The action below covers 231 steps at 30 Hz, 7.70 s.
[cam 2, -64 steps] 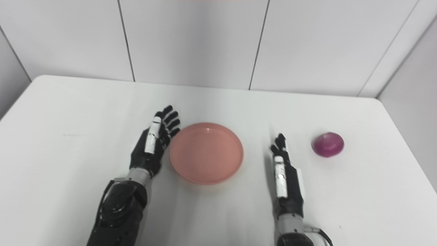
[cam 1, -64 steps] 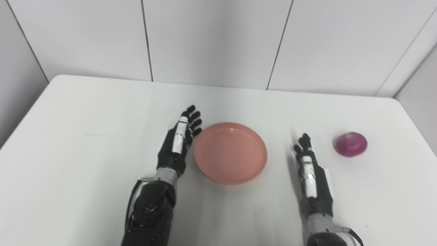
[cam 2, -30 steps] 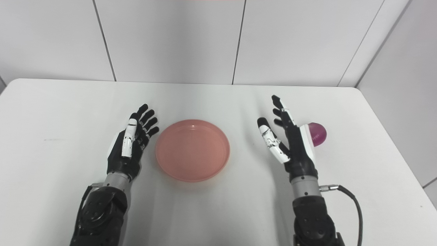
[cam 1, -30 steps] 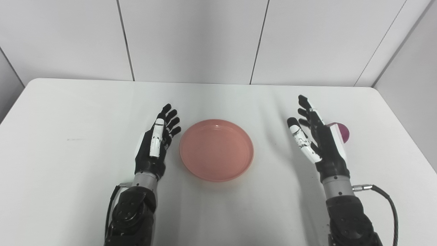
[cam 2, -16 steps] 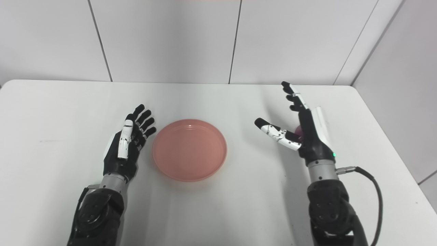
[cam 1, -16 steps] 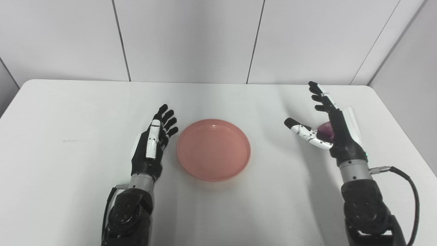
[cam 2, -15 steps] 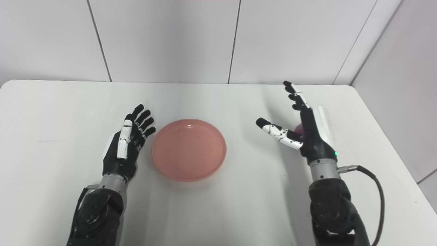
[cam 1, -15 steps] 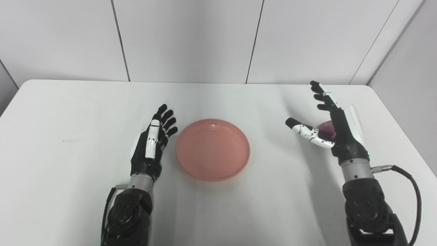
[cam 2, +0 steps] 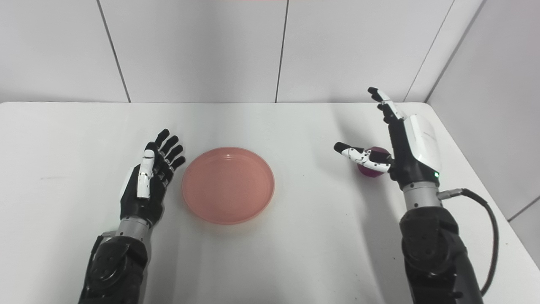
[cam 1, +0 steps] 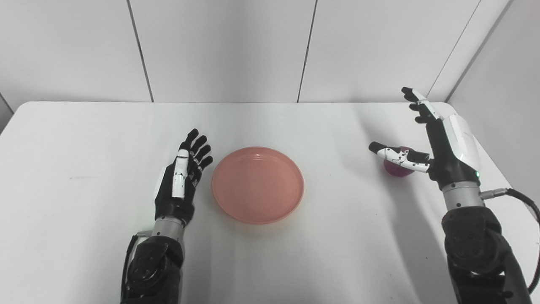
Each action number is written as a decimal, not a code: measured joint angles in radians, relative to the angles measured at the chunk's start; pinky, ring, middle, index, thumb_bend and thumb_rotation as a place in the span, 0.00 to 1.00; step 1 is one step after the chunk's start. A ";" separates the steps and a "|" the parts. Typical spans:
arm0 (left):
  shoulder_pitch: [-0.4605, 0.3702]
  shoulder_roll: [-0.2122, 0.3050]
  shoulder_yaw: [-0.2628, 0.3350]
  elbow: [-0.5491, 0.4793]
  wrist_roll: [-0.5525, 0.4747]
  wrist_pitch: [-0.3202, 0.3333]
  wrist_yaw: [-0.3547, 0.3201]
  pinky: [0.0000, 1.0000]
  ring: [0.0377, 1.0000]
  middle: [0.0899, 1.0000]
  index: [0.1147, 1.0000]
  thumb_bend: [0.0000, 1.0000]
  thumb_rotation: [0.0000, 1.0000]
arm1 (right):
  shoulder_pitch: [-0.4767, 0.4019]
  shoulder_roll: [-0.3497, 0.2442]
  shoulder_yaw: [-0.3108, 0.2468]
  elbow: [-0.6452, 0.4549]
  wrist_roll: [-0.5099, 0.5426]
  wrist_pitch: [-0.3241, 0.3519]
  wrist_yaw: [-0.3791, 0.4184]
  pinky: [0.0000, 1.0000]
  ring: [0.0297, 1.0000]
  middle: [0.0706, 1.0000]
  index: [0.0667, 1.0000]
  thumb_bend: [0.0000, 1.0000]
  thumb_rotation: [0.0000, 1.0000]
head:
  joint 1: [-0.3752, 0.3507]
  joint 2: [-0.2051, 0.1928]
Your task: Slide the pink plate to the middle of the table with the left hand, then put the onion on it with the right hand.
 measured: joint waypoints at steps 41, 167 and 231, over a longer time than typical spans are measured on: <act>0.000 0.011 0.016 0.001 -0.002 0.001 -0.011 0.92 0.93 0.93 0.90 0.45 1.00 | 0.010 -0.064 -0.058 0.224 0.011 0.058 0.067 0.79 0.88 0.91 0.90 1.00 0.32 | -0.021 -0.012; 0.010 0.022 0.029 -0.011 -0.022 0.008 -0.025 0.91 0.91 0.92 0.90 0.46 1.00 | -0.127 -0.140 0.134 0.482 0.092 0.049 0.022 0.48 0.51 0.53 0.45 0.52 0.13 | -0.026 -0.003; 0.017 -0.004 0.015 -0.011 -0.017 -0.008 -0.010 0.89 0.91 0.92 0.90 0.47 1.00 | -0.227 0.028 0.301 0.203 -0.021 0.036 0.124 0.41 0.46 0.51 0.45 0.52 0.14 | 0.048 -0.012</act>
